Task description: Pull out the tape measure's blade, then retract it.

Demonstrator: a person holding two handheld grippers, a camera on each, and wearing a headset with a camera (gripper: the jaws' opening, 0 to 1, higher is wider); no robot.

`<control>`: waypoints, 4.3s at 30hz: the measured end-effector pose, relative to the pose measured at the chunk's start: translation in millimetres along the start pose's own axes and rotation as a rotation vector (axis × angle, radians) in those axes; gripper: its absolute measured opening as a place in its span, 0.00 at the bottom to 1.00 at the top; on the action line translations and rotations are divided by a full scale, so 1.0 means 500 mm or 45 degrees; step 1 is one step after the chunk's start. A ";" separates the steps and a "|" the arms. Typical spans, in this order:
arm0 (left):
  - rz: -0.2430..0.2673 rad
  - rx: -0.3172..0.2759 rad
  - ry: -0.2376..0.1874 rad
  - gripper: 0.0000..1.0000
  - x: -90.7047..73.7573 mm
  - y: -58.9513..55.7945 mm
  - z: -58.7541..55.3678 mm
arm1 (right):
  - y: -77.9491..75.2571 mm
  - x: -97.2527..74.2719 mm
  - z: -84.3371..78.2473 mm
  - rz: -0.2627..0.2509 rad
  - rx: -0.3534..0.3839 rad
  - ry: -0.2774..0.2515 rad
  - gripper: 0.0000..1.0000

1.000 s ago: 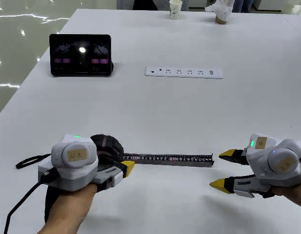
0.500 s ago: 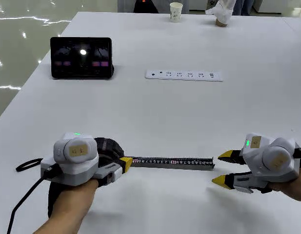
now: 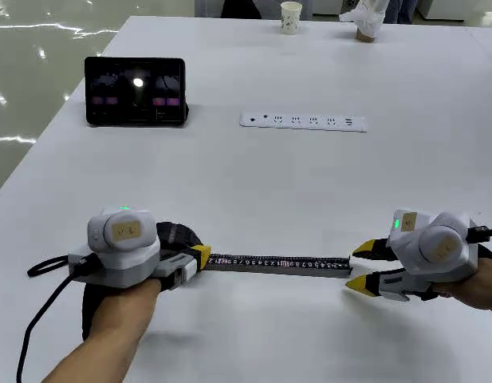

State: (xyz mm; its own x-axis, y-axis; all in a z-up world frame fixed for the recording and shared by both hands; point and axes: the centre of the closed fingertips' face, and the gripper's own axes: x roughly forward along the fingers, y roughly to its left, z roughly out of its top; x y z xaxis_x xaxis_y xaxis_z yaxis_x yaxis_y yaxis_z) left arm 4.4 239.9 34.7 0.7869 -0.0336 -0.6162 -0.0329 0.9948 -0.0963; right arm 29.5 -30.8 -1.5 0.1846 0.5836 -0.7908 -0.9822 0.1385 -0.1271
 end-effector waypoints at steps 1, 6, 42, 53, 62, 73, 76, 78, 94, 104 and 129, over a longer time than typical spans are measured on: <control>0.001 -0.006 0.001 0.63 0.000 -0.001 0.000 | -0.001 0.002 0.000 0.005 -0.002 0.000 0.25; 0.000 -0.033 0.002 0.61 0.007 -0.001 0.003 | -0.008 0.010 0.003 0.030 -0.013 -0.001 0.23; 0.042 -0.110 0.041 0.61 0.029 0.009 -0.005 | -0.001 0.026 0.004 0.148 0.079 -0.077 0.10; 0.051 -0.099 0.096 0.59 0.033 0.010 -0.006 | 0.002 0.025 0.004 0.152 0.074 -0.072 0.09; 0.063 -0.082 0.121 0.57 0.030 0.010 -0.010 | 0.003 0.024 0.004 0.149 0.073 -0.065 0.09; 0.058 -0.072 0.129 0.55 0.032 0.018 -0.010 | 0.001 0.025 0.003 0.151 0.066 -0.055 0.09; 0.058 -0.073 0.124 0.55 0.033 0.018 -0.011 | -0.001 0.026 0.002 0.152 0.064 -0.052 0.09; 0.057 -0.075 0.130 0.55 0.034 0.018 -0.011 | -0.002 0.027 0.002 0.153 0.061 -0.050 0.09; 0.044 -0.090 0.137 0.56 0.027 0.011 -0.013 | 0.001 0.032 0.009 0.162 0.039 -0.039 0.09; 0.035 -0.097 0.141 0.56 0.024 0.009 -0.013 | 0.002 0.037 0.014 0.160 0.041 -0.042 0.10; 0.025 -0.127 0.153 0.56 0.028 0.014 -0.014 | 0.011 0.042 0.022 0.166 0.019 -0.031 0.10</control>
State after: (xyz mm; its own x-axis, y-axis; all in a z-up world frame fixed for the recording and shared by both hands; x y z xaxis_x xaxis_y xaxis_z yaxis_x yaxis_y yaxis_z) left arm 11.2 246.0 19.9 0.7061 -0.0318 -0.7074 -0.1130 0.9811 -0.1569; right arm 28.4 -8.8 -12.1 0.0565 0.6167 -0.7852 -0.9973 0.0722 -0.0151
